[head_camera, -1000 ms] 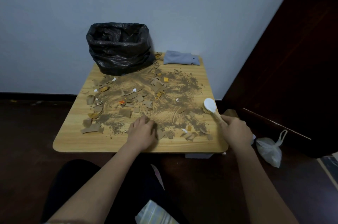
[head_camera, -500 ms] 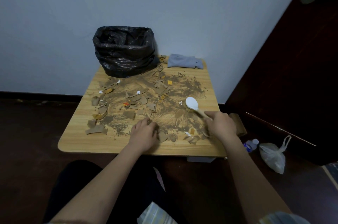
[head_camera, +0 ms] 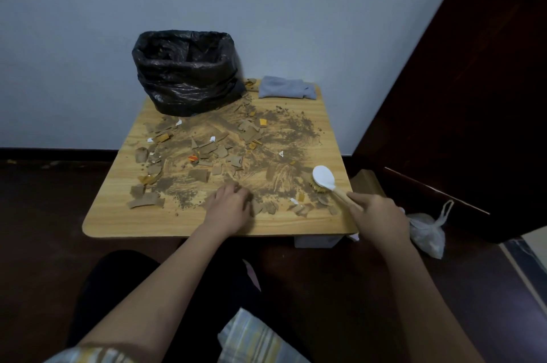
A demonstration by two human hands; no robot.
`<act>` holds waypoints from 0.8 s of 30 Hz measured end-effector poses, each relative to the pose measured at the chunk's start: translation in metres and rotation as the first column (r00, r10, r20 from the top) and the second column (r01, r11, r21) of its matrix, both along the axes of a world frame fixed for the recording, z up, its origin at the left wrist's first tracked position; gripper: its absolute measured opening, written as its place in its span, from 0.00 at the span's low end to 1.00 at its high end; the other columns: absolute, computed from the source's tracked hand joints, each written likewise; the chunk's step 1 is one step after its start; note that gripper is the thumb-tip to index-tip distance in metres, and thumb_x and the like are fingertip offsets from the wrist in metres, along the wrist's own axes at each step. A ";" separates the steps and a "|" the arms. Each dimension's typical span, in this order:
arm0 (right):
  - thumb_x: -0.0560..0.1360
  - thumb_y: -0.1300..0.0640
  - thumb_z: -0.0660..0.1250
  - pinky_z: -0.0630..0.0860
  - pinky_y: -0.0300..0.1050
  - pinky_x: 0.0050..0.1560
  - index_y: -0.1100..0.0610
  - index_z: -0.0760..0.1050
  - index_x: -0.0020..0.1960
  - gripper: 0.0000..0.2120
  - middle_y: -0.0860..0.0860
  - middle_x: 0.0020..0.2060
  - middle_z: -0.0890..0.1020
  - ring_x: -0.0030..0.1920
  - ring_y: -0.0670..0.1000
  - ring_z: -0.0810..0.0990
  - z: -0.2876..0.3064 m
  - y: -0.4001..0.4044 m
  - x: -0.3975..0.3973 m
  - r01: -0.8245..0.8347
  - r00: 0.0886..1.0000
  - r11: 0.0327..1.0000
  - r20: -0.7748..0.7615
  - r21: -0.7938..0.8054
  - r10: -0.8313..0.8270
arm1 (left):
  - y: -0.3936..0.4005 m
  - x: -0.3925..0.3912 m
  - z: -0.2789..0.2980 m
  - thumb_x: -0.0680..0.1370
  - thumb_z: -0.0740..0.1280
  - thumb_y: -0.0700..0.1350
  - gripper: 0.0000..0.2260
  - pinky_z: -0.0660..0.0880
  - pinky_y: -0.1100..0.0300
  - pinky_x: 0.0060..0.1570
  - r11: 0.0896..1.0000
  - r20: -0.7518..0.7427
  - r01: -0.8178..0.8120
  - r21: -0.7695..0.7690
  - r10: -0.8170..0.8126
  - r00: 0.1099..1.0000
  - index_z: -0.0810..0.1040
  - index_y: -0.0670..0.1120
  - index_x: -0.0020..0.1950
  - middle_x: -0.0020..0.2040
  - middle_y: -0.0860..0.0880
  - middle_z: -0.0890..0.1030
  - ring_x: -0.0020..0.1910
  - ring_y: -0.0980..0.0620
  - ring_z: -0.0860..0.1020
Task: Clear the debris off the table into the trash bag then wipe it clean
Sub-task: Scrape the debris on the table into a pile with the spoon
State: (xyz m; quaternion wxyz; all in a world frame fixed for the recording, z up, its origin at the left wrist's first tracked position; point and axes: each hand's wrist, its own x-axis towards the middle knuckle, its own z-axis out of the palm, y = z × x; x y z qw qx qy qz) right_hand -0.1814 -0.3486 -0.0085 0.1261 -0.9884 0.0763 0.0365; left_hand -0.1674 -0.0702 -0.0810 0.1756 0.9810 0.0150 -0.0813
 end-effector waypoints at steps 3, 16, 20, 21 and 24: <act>0.79 0.50 0.60 0.60 0.39 0.29 0.41 0.74 0.66 0.17 0.47 0.50 0.82 0.38 0.46 0.72 -0.002 -0.006 -0.014 0.021 1.000 1.000 -0.007 0.001 -0.021 | -0.004 -0.003 -0.001 0.80 0.58 0.49 0.17 0.57 0.49 0.70 1.000 0.000 0.011 0.004 -0.011 1.000 0.70 0.50 0.69 0.74 0.45 0.62 0.73 0.43 0.60; 0.80 0.51 0.57 0.61 0.39 0.28 0.41 0.75 0.65 0.17 0.46 0.42 0.77 0.36 0.47 0.70 -0.001 -0.017 -0.047 0.039 0.996 0.996 -0.078 -0.074 -0.044 | -0.014 -0.016 0.002 0.80 0.58 0.49 0.18 0.57 0.47 0.71 0.999 0.005 0.036 -0.002 -0.036 0.999 0.70 0.50 0.70 0.73 0.45 0.63 0.72 0.43 0.60; 0.80 0.52 0.57 0.64 0.42 0.30 0.44 0.74 0.67 0.17 0.50 0.49 0.81 0.40 0.50 0.73 -0.011 -0.002 -0.035 0.018 0.999 1.000 -0.041 -0.010 -0.018 | -0.016 -0.020 0.002 0.80 0.58 0.49 0.18 0.58 0.47 0.68 0.999 0.005 0.040 0.011 -0.041 0.999 0.69 0.51 0.70 0.73 0.46 0.63 0.71 0.43 0.62; 0.80 0.52 0.58 0.65 0.42 0.31 0.44 0.74 0.67 0.17 0.51 0.50 0.81 0.41 0.51 0.76 -0.013 0.003 -0.030 0.014 1.000 1.000 -0.022 0.019 -0.013 | -0.017 -0.021 0.003 0.80 0.58 0.49 0.18 0.58 0.48 0.68 0.999 0.008 0.043 0.016 -0.044 0.999 0.69 0.51 0.70 0.73 0.46 0.63 0.71 0.44 0.62; 0.79 0.50 0.60 0.69 0.44 0.38 0.44 0.74 0.67 0.17 0.52 0.54 0.82 0.51 0.55 0.79 -0.018 0.014 -0.018 0.061 0.996 0.982 0.049 0.179 -0.071 | -0.017 -0.022 0.006 0.80 0.58 0.49 0.18 0.58 0.49 0.69 0.999 0.017 0.052 0.010 -0.052 0.999 0.69 0.51 0.70 0.73 0.46 0.63 0.71 0.44 0.62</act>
